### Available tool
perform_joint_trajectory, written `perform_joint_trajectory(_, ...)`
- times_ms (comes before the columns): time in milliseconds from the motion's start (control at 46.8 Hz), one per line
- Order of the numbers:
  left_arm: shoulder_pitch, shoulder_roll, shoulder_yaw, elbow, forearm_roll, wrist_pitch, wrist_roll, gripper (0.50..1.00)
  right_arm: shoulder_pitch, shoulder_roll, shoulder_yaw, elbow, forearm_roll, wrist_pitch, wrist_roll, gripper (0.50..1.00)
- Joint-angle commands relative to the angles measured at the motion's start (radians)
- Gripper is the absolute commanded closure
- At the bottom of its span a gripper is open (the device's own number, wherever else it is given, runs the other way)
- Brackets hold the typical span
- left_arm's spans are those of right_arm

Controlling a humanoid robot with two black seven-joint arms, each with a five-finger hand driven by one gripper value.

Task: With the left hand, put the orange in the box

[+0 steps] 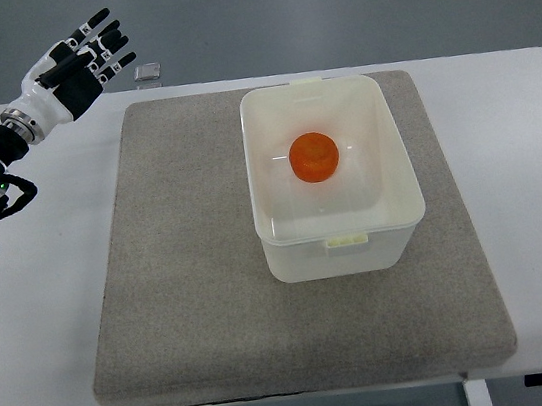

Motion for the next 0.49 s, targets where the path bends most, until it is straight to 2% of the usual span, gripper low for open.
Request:
perform_joint_trajectory(0,0.003,-0.005,0.000,0.024,-0.004,0.001,-0.001,0.506,0.001,0.000,0.000,0.000,0.000,0.000,0.000,0.574)
perform_joint_trajectory(471,0.004,-0.012,-0.017,0.028,-0.020,0.000,-0.001,0.508,-0.001,0.000,0.006,0.002,0.006,0.004,-0.002,0.574)
